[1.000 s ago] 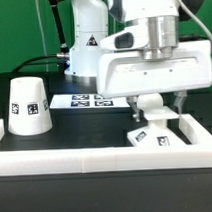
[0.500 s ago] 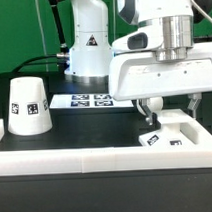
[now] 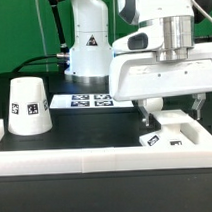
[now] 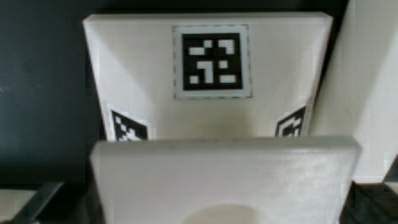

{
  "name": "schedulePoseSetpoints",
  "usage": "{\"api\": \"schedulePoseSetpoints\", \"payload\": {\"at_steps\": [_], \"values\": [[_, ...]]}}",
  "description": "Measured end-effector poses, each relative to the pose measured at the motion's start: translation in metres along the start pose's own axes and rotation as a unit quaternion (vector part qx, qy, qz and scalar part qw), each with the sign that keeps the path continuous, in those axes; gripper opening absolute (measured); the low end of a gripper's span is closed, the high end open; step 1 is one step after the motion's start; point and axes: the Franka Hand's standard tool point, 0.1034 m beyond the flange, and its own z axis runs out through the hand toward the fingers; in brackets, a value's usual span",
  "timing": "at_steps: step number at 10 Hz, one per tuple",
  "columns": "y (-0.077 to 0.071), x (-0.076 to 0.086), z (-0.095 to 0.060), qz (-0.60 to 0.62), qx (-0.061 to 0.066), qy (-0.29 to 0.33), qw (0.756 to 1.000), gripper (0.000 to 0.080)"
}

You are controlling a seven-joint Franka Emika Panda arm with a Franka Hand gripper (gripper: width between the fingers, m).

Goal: Assemble lamp

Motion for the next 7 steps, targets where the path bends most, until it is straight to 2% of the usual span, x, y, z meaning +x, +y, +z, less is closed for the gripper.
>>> {"api": "schedulePoseSetpoints", "payload": {"at_steps": [3, 7], "values": [[0.0, -0.001, -0.001, 0.002, 0.0, 0.001, 1.0, 0.0698], [0.003, -0.051, -0.041, 0.038, -0.001, -0.016, 0.999, 0.0698]]}}
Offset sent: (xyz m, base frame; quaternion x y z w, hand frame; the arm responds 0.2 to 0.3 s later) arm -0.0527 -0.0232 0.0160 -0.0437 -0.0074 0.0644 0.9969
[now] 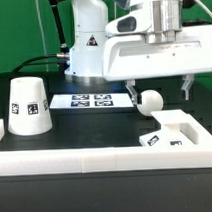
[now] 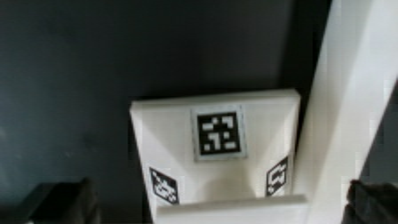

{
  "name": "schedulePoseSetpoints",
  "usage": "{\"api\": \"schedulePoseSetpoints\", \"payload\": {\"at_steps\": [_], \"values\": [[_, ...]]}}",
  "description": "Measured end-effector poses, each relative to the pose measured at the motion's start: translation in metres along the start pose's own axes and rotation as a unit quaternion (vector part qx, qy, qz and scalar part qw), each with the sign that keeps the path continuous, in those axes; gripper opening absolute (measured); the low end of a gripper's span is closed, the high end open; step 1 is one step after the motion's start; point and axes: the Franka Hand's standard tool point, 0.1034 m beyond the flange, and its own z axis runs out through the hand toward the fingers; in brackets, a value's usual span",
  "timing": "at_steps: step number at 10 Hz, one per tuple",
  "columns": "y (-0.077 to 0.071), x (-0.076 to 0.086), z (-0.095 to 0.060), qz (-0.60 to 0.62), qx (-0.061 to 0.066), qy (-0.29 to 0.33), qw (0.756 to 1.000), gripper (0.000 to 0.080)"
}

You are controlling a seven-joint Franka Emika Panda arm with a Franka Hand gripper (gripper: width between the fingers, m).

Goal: Assemble lamp

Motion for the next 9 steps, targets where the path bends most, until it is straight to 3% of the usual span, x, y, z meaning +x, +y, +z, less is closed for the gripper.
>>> {"api": "schedulePoseSetpoints", "payload": {"at_steps": [1, 3, 6, 9], "values": [[0.004, -0.021, -0.007, 0.005, -0.001, -0.005, 1.0, 0.0698], [0.008, -0.051, -0.008, 0.007, -0.004, -0.011, 1.0, 0.0698], [0.009, -0.055, -0.007, 0.009, -0.004, -0.011, 1.0, 0.0698], [0.007, -0.058, -0.005, 0.143, 0.0, -0.026, 0.989, 0.0698]]}}
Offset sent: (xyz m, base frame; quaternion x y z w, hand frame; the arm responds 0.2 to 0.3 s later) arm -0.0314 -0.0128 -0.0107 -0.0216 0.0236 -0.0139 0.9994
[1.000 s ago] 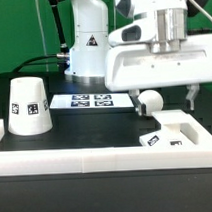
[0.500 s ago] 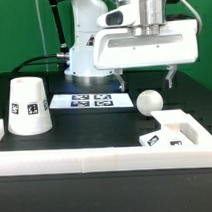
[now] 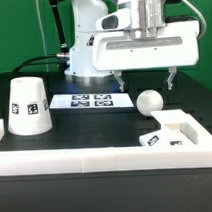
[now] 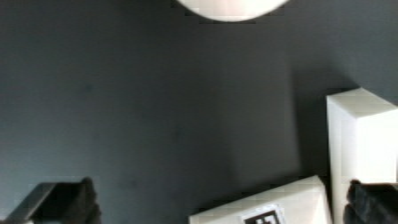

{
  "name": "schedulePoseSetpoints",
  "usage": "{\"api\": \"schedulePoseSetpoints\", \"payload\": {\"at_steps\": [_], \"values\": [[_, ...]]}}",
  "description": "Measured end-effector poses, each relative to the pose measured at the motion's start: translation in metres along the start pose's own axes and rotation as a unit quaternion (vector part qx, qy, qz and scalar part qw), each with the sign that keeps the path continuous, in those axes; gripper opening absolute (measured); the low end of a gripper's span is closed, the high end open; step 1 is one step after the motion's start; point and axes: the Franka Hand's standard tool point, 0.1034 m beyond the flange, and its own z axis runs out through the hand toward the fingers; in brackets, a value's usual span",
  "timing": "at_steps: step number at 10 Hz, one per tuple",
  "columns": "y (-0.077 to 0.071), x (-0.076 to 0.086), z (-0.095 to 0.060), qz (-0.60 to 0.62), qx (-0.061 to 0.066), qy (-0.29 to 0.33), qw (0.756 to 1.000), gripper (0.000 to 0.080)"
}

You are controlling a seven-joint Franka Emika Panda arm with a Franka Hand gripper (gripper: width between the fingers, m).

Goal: Assemble lamp

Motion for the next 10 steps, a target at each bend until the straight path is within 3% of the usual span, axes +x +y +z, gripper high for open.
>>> {"api": "schedulePoseSetpoints", "payload": {"at_steps": [1, 5, 8, 10], "values": [[0.0, -0.007, 0.001, 0.048, 0.001, -0.005, 0.999, 0.0698], [0.004, -0.048, 0.015, 0.028, -0.005, -0.001, 1.0, 0.0698], [0.006, -0.049, 0.017, 0.015, -0.01, -0.026, 0.999, 0.0698], [0.006, -0.047, 0.014, 0.009, -0.016, -0.096, 0.995, 0.0698]]}}
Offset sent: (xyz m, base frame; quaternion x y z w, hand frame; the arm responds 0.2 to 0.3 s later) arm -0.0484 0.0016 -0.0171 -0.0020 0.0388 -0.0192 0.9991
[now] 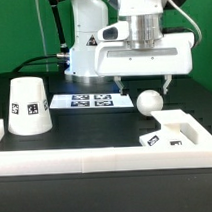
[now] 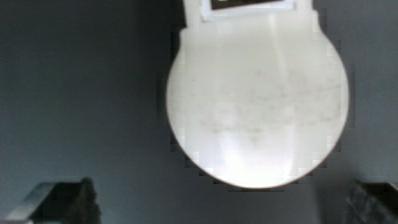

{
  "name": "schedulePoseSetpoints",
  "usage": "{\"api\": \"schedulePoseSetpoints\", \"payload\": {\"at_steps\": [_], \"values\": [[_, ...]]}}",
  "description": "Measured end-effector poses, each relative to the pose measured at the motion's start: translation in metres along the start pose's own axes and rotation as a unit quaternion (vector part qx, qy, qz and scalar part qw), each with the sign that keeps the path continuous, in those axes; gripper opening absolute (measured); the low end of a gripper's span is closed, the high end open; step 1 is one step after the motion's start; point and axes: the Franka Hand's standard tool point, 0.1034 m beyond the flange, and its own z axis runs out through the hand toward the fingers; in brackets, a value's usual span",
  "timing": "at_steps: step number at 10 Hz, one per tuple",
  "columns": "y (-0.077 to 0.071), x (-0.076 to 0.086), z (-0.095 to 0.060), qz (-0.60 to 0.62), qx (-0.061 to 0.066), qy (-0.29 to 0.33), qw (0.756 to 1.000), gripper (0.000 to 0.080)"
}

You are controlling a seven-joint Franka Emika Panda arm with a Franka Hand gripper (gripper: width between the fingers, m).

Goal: Assemble lamp

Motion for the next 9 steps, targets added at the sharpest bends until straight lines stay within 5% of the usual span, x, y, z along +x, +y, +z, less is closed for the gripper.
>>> {"api": "schedulePoseSetpoints", "payload": {"at_steps": [4, 9], "values": [[-0.0046, 0.0053, -0.0053, -0.007, 0.016, -0.112, 0.994, 0.0698], [-0.0019, -0.0038, 0.0011, 0.0, 0.01, -0.267, 0.964, 0.0698]]}}
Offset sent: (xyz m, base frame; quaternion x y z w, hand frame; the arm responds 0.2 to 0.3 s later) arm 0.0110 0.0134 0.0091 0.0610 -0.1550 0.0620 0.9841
